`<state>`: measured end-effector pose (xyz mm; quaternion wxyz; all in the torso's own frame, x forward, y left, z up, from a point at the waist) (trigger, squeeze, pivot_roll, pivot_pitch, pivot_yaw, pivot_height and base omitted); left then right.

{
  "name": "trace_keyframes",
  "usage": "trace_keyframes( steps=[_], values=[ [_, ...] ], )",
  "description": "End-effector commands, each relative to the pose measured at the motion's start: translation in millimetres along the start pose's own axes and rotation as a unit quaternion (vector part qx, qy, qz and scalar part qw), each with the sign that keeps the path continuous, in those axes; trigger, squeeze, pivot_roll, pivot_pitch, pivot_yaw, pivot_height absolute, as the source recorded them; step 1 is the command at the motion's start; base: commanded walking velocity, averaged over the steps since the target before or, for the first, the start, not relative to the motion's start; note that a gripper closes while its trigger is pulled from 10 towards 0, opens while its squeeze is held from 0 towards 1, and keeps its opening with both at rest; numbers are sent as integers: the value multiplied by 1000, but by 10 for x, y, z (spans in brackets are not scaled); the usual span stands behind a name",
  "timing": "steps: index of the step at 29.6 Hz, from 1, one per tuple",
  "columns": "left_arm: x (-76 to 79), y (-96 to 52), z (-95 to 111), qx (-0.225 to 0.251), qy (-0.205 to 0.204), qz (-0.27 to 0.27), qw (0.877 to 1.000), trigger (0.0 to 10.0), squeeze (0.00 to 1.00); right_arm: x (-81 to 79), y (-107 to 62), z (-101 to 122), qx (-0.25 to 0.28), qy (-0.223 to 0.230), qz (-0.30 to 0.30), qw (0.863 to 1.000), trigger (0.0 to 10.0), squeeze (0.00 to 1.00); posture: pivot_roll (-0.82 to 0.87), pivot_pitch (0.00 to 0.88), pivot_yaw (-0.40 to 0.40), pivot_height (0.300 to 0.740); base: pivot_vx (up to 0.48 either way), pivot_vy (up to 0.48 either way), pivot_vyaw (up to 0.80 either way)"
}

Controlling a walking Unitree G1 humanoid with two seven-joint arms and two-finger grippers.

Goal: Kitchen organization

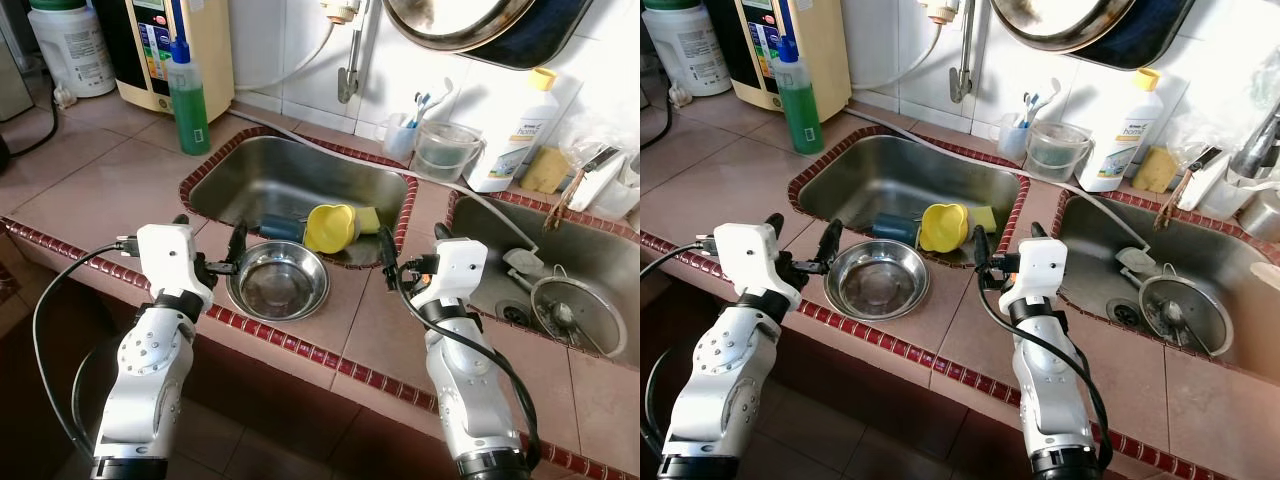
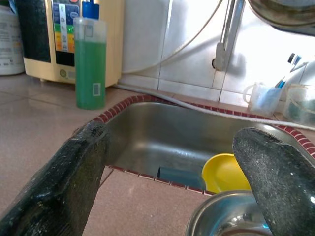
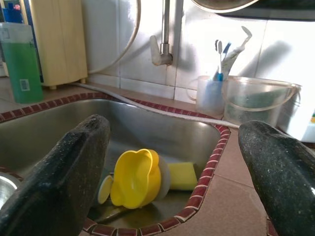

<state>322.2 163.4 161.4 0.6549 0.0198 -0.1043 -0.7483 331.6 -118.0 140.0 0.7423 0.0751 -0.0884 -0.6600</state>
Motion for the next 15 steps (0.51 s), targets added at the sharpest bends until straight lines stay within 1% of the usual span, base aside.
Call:
trace_keyframes(
  steps=[1, 5, 9, 10, 11, 15],
  values=[
    [15, 13, 4, 3, -2, -7, 1000, 10000, 0, 17, -18, 22, 3, -8, -7, 1000, 10000, 1000, -148, 15, -53, 740, 0, 0, 0],
    [22, 17, 12, 7, -2, -10, 1000, 10000, 0, 32, -22, 21, 2, -10, -18, 1000, 10000, 1000, -159, 10, -48, 740, 0, 0, 0],
    [66, 57, 2, 8, -1, -18, 1000, 10000, 0, 41, -9, 35, 4, -15, -25, 1000, 10000, 1000, -174, 2, -46, 740, 0, 0, 0],
    [79, 70, 2, 8, 2, -20, 1000, 10000, 0, 42, -9, 35, 4, -17, -26, 1000, 10000, 349, -180, 0, -44, 740, 0, 0, 0],
    [89, 85, 0, 7, 5, -21, 1000, 10000, 0, 43, -10, 32, 4, -18, -26, 1000, 10000, 0, -184, 0, -42, 740, 0, 0, 0],
    [102, 110, 3, 8, 3, -20, 1000, 10000, 0, 58, -17, 27, 3, -20, -29, 999, 10000, 0, -188, 0, -43, 740, 0, 0, 0]
  ],
)
Point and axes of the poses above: a point about 5 cm out from each wrist's last joint towards the gripper, its own y axis pointing out of the wrist towards the gripper, its own z axis along the axis of the wrist's last joint, x = y × z, the point moved 3 cm from there along y, pointing out of the wrist towards the gripper, and after that the axes turned 5 degrees about -y, right-handed, at the moved point
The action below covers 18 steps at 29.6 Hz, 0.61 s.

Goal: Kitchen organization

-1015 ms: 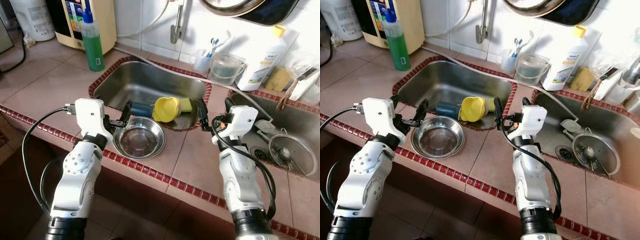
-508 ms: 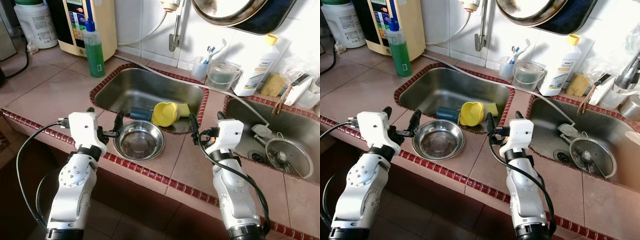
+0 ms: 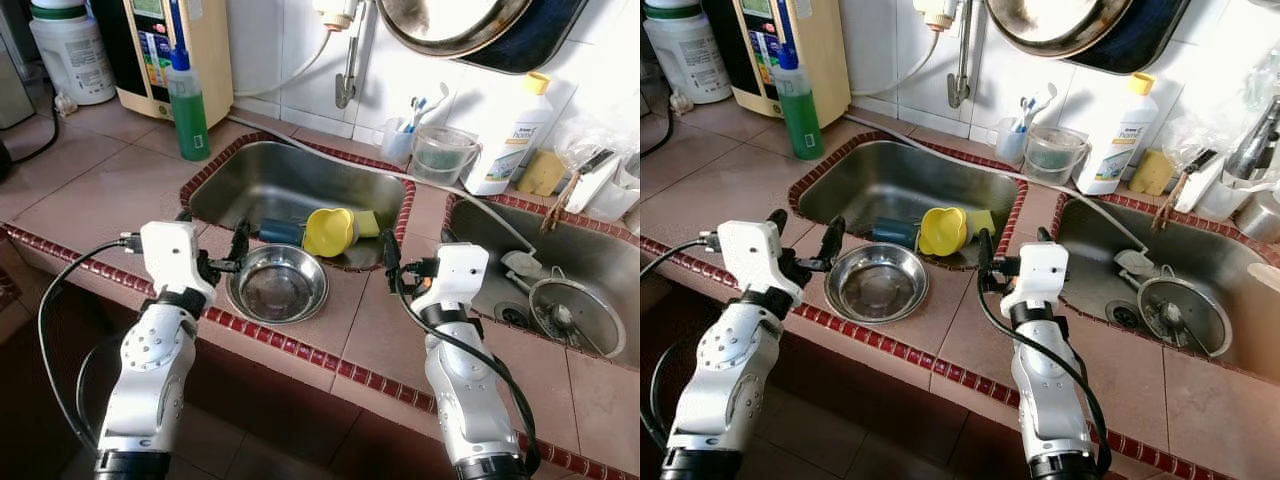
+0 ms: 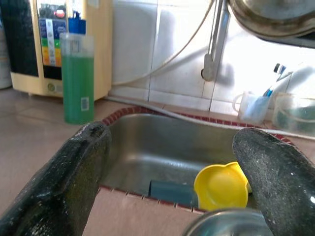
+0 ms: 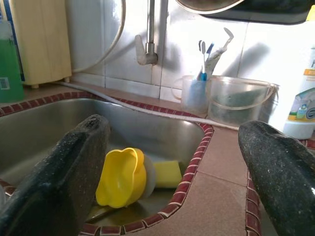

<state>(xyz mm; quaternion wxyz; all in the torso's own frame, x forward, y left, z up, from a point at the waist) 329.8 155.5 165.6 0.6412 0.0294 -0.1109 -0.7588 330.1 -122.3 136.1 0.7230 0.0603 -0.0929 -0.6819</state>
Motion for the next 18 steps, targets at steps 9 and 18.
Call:
trace_keyframes(
  steps=[9, 18],
  values=[
    [17, -20, -52, -3, 22, 0, 1000, 10000, 0, 44, -5, 38, 10, -7, -7, 1000, 10000, 0, -182, 0, -45, 740, 0, 0, 0],
    [9, -34, -35, 0, 29, 10, 1000, 10000, 0, 23, 15, 40, 8, -4, 6, 1000, 10000, 1000, -172, 0, -54, 740, 0, 0, 0]
  ],
)
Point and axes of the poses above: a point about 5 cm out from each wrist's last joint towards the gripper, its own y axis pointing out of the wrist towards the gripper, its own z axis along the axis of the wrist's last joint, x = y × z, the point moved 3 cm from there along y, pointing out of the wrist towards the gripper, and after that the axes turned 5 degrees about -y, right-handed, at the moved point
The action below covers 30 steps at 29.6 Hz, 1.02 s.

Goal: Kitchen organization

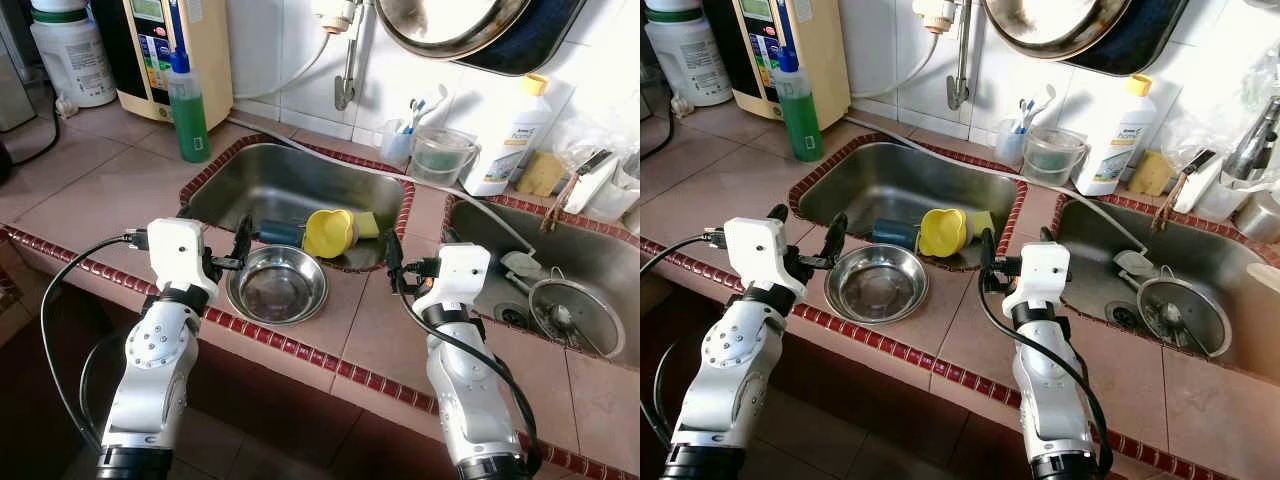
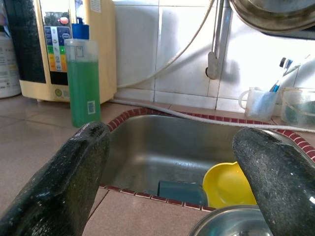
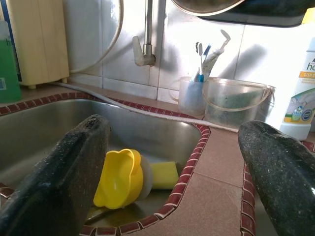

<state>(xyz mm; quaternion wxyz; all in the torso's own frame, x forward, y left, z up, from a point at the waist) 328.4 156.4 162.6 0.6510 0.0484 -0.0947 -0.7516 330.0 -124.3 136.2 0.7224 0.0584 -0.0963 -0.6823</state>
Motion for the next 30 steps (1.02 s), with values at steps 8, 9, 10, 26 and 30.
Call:
trace_keyframes(
  steps=[8, 9, 10, 26, 30],
  values=[
    [16, -45, -13, -5, 14, -4, 1000, 10000, 0, 34, 25, 20, 2, -17, 5, 1000, 10000, 0, -165, 0, -60, 740, 0, 0, 0],
    [15, -54, -21, -6, 17, -5, 1000, 10000, 0, 49, 33, 14, 0, -19, 5, 1000, 10000, 0, -162, 0, -62, 740, 0, 0, 0],
    [15, -56, -24, -7, 18, -6, 1000, 10000, 0, 53, 35, 12, 0, -19, 5, 1000, 10000, 0, -162, 0, -62, 740, 0, 0, 0],
    [-72, -202, -82, -31, 41, -14, 999, 10000, 0, 79, -20, -56, -13, -26, 10, 1000, 10000, 0, -151, 0, -67, 740, 0, 0, 0],
    [-83, -213, -62, -32, 46, -19, 998, 10000, 0, 78, -16, -54, -15, -28, 12, 999, 10000, 0, -151, 1, -67, 740, 0, 0, 0]
  ],
)
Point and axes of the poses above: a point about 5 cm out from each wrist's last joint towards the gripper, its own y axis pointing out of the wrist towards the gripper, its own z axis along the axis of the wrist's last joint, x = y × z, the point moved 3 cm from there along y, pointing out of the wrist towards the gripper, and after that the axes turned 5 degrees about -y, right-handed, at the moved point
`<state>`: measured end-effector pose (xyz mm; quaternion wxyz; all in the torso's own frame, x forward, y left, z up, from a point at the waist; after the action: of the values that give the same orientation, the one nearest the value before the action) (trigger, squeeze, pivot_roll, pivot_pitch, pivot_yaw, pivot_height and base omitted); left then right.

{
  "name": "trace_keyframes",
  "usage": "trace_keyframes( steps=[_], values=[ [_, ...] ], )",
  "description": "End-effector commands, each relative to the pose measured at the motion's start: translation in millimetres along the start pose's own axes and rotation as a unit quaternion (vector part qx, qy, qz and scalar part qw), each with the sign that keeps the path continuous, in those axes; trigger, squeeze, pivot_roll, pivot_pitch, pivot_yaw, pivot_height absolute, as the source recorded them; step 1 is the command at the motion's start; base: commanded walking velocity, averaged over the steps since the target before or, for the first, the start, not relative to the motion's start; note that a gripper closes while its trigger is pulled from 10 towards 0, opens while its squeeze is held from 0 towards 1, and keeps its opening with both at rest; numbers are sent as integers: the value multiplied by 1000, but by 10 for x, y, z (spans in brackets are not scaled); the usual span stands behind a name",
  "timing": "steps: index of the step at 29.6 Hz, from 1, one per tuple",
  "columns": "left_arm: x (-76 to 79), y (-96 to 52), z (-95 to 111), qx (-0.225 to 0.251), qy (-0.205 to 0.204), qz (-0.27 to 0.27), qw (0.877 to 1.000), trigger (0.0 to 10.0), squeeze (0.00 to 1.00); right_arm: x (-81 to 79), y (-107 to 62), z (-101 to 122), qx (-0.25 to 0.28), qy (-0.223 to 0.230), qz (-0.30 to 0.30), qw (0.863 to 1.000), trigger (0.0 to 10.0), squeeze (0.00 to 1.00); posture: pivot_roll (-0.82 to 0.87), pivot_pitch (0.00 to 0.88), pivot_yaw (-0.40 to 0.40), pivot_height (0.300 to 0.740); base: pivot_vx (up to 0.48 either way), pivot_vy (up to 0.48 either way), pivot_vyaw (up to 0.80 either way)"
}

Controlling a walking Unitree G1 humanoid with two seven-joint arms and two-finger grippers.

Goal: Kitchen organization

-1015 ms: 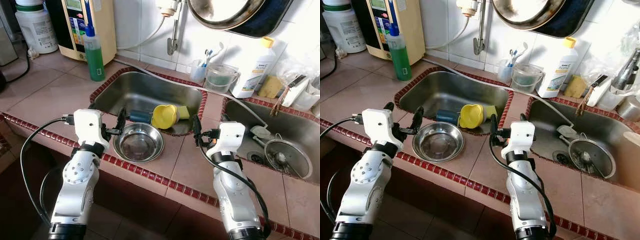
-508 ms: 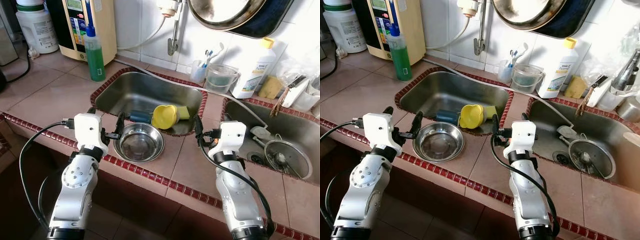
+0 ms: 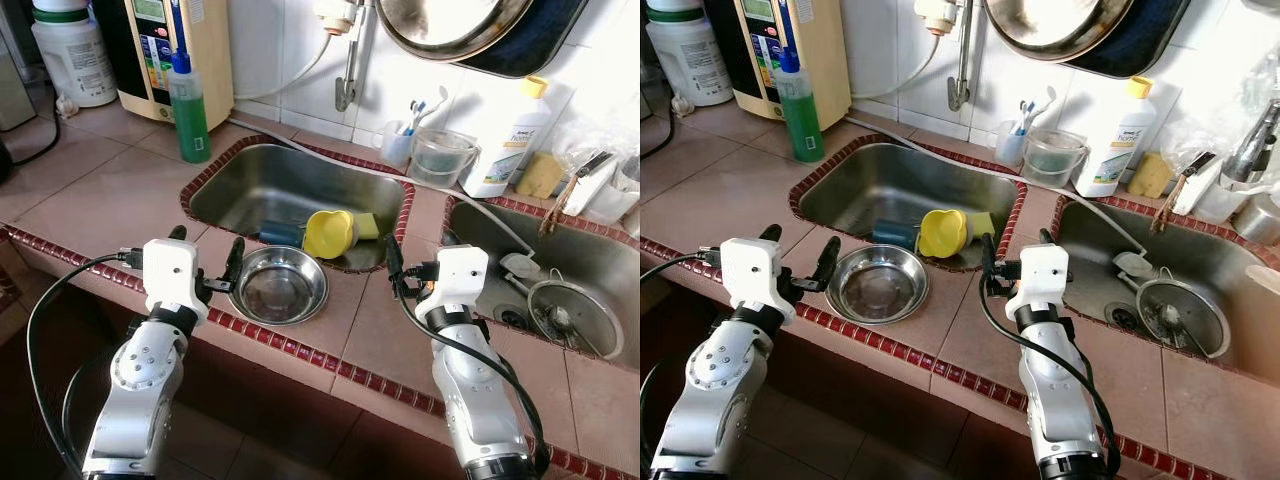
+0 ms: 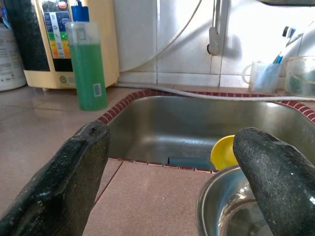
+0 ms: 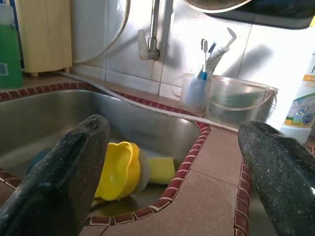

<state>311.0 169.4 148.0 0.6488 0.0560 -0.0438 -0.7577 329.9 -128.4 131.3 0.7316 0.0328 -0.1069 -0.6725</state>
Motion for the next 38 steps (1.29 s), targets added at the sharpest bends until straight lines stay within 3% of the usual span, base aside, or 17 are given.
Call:
trace_keyframes(
  steps=[1, 7, 13, 19, 28, 38],
  values=[
    [26, 4, 44, 1, 11, -15, 1000, 10000, 0, 49, 11, -4, -6, -6, -5, 1000, 10000, 0, -150, 1, -68, 740, 0, 0, 0],
    [56, 12, 81, 2, 20, -32, 999, 10000, 0, 101, 66, 14, -12, -14, -2, 1000, 10000, 0, -150, 9, -70, 740, 0, 0, 0],
    [134, -9, 123, 2, 28, -62, 998, 10000, 0, 55, 167, 66, -14, -27, 28, 999, 10000, 0, -144, 31, -78, 740, 0, 0, 0],
    [181, -40, 181, 6, 33, -81, 996, 10000, 0, -70, 262, 112, -21, 9, 78, 997, 10000, 0, -135, 43, -89, 740, 0, 0, 0],
    [224, -83, 233, 9, 37, -88, 995, 10000, 0, -87, 411, 21, -61, 31, 101, 993, 10000, 0, -109, 61, -114, 740, 0, 0, 0],
    [291, -161, 284, 8, 36, -95, 995, 10000, 0, -308, 555, 31, -77, 49, 172, 981, 10000, 0, -85, 75, -126, 740, 0, 0, 0]
  ],
)
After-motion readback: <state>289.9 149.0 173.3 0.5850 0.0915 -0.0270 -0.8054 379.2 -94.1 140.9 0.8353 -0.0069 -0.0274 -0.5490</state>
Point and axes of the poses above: a point about 5 cm out from each wrist's last joint towards the gripper, its own y axis pointing out of the wrist towards the gripper, its own z axis along the axis of the wrist's last joint, x = y × z, the point moved 3 cm from there along y, pointing out of the wrist towards the gripper, and after that the axes turned 5 degrees about -y, right-handed, at the moved point
